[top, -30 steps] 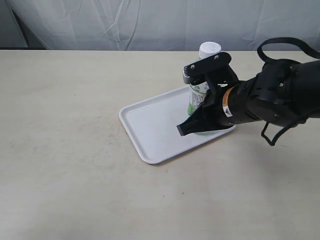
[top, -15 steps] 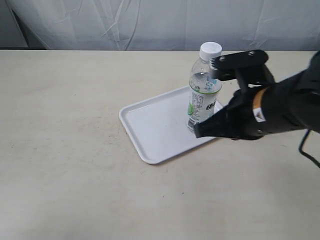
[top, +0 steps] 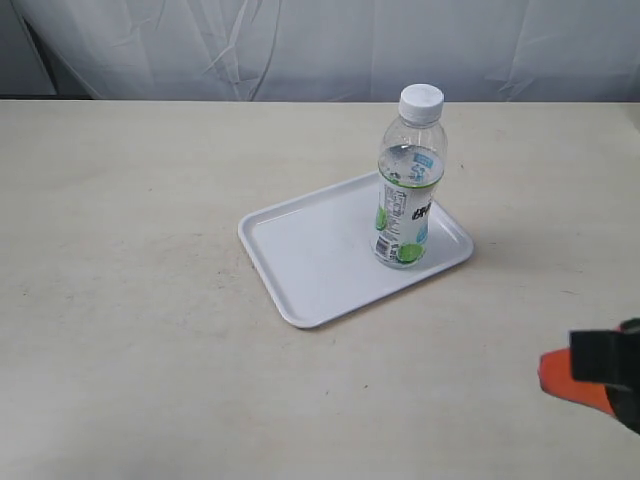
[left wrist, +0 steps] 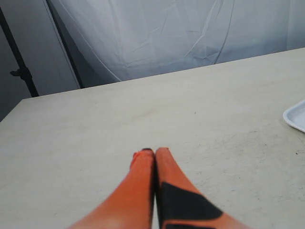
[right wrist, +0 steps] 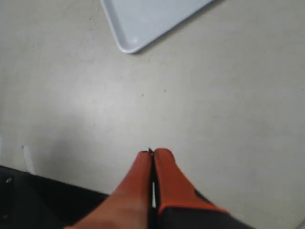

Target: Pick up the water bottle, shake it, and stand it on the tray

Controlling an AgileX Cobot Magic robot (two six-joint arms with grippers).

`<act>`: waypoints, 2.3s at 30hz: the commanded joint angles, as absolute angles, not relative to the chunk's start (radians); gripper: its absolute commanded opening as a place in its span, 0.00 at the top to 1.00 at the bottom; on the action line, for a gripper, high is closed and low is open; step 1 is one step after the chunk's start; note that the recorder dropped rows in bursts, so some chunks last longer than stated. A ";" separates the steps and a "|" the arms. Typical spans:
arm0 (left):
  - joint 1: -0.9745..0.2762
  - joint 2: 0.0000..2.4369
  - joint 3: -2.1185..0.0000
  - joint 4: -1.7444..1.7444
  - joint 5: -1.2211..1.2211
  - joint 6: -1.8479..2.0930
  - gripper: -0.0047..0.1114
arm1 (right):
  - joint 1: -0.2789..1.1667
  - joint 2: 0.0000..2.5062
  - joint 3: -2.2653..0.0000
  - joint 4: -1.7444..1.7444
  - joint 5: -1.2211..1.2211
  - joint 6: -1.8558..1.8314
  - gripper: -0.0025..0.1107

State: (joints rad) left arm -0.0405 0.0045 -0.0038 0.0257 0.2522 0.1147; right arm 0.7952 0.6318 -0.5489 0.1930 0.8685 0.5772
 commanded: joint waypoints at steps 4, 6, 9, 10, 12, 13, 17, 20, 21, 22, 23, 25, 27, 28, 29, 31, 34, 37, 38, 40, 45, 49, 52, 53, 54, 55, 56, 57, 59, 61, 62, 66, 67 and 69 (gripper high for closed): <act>-0.041 0.000 0.000 0.027 0.239 0.113 0.96 | 0.798 0.480 -0.544 0.140 0.935 0.575 0.95; -0.041 0.000 0.000 0.027 0.239 0.113 0.96 | 0.798 0.458 -0.544 0.140 0.933 0.575 0.95; -0.041 0.000 0.000 0.027 0.239 0.113 0.96 | 0.763 0.421 -0.544 0.118 0.912 0.575 0.95; -0.041 0.000 0.000 0.027 0.239 0.113 0.96 | 0.725 0.398 -0.539 0.101 0.868 0.570 0.95; -0.041 0.000 0.000 0.027 0.239 0.113 0.96 | 0.665 0.359 -0.515 0.072 0.751 0.542 0.95; -0.041 0.000 0.000 0.027 0.239 0.113 0.96 | 0.626 0.333 -0.490 0.069 0.671 0.509 0.95; -0.041 0.000 0.000 0.027 0.239 0.113 0.96 | 0.483 0.217 -0.350 0.123 0.453 0.345 0.95; -0.041 0.000 0.000 0.027 0.239 0.113 0.96 | 0.414 0.136 -0.236 0.144 0.410 0.332 0.95; -0.041 0.000 0.000 0.027 0.239 0.113 0.96 | 0.395 0.113 -0.206 0.144 0.410 0.332 0.95; -0.041 0.000 0.000 0.027 0.239 0.113 0.96 | 0.381 0.094 -0.185 0.144 0.410 0.332 0.95; -0.041 0.000 0.000 0.027 0.239 0.113 0.96 | 0.367 0.079 -0.161 0.149 0.408 0.332 0.95; -0.041 0.000 0.000 0.027 0.239 0.113 0.96 | 0.345 0.059 -0.127 0.155 0.391 0.327 0.95; -0.041 0.000 0.000 0.027 0.239 0.113 0.96 | 0.326 0.040 -0.092 0.160 0.348 0.304 0.95; -0.041 0.000 0.000 0.027 0.239 0.113 0.96 | 0.316 0.031 -0.074 0.165 0.327 0.292 0.95; -0.041 0.000 0.000 0.027 0.239 0.113 0.96 | 0.300 0.019 -0.057 0.167 0.304 0.284 0.95; -0.041 0.000 0.000 0.027 0.239 0.113 0.96 | 0.267 0.000 -0.030 0.167 0.276 0.284 0.95; -0.041 0.000 0.000 0.027 0.239 0.113 0.96 | 0.223 0.000 0.000 0.168 0.274 0.284 0.95; -0.041 0.000 0.000 0.027 0.239 0.115 0.96 | 0.212 0.000 0.000 0.166 0.310 0.284 0.95; -0.041 0.000 0.000 0.027 0.239 0.115 0.96 | 0.212 0.000 0.000 0.166 0.315 0.284 0.95; -0.041 0.000 0.000 0.027 0.239 0.115 0.96 | 0.212 0.000 0.000 0.166 0.317 0.284 0.95; -0.041 0.000 0.000 0.027 0.239 0.113 0.96 | 0.212 0.000 0.000 0.166 0.317 0.284 0.95; -0.041 0.000 0.000 0.027 0.239 0.113 0.96 | 0.212 0.000 0.000 0.166 0.317 0.284 0.95; -0.041 0.000 0.000 0.027 0.239 0.115 0.96 | 0.212 0.000 0.000 0.166 0.319 0.285 0.95; -0.041 0.000 0.000 0.027 0.239 0.115 0.96 | 0.212 0.000 0.000 0.166 0.319 0.285 0.95; -0.041 0.000 0.000 0.027 0.239 0.115 0.96 | 0.212 0.000 0.000 0.166 0.319 0.285 0.95; -0.041 0.000 0.000 0.027 0.239 0.115 0.96 | 0.212 0.000 0.000 0.166 0.319 0.285 0.95; -0.041 0.000 0.000 0.027 0.239 0.113 0.96 | 0.212 0.000 0.000 0.166 0.319 0.285 0.95; -0.041 0.000 0.000 0.027 0.239 0.113 0.96 | 0.212 0.000 0.000 0.166 0.319 0.285 0.95; -0.041 0.000 0.000 0.027 0.239 0.113 0.96 | 0.212 0.000 0.000 0.166 0.319 0.285 0.95; -0.041 0.000 0.000 0.027 0.239 0.113 0.96 | 0.212 0.000 0.000 0.166 0.319 0.285 0.95; -0.041 0.000 0.000 0.027 0.239 0.113 0.96 | 0.212 0.000 0.000 0.166 0.319 0.285 0.95; -0.041 0.000 0.000 0.027 0.239 0.115 0.96 | 0.212 0.000 0.000 0.166 0.319 0.285 0.95; -0.041 0.000 0.000 0.027 0.239 0.115 0.96 | 0.212 0.000 0.000 0.166 0.319 0.285 0.95; -0.041 0.000 0.000 0.027 0.239 0.115 0.96 | 0.212 0.000 0.000 0.166 0.319 0.285 0.95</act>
